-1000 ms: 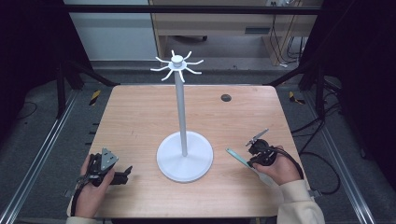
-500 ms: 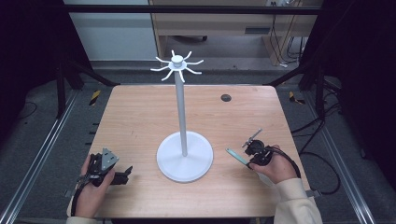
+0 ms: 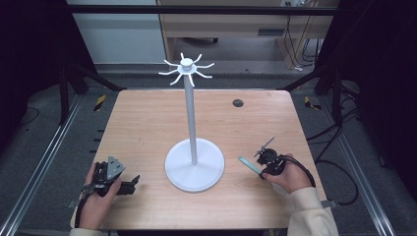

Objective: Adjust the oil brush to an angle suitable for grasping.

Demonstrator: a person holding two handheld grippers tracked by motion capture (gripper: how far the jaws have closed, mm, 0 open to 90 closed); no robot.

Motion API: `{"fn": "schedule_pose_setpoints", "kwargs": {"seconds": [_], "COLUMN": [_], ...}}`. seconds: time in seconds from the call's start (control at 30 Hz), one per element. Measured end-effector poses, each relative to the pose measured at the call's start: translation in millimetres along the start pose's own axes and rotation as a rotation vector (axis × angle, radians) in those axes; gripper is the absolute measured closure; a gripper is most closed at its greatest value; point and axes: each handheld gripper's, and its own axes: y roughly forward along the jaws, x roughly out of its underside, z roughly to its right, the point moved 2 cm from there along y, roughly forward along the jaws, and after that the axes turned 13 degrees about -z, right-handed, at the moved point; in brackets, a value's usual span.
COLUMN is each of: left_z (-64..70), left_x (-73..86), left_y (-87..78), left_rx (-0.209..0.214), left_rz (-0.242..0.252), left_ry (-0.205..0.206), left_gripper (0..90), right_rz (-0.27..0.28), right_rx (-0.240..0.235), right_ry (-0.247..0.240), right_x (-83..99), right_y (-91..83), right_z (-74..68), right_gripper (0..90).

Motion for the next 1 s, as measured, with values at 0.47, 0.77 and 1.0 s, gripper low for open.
{"fn": "schedule_pose_setpoints", "kwargs": {"seconds": [0.47, 0.77, 1.0], "left_z": [0.0, 0.0, 0.0], "left_x": [-0.1, -0.1, -0.1], "left_y": [-0.2, -0.2, -0.1], "left_rx": [-0.001, -0.001, -0.001], "left_rz": [0.000, 0.000, 0.001], "left_ry": [0.002, 0.003, 0.003], "left_gripper": [3.4, 3.4, 3.4], "right_rz": [0.012, 0.115, 0.213], "right_rx": [-0.016, -0.012, 0.027], "right_ry": [0.008, 0.006, -0.019], "right_x": [1.1, -0.6, -5.0], "right_y": [0.5, -14.8, -29.0], "right_z": [0.8, -0.2, -5.4], "right_gripper": [82.3, 82.4, 82.4]}}
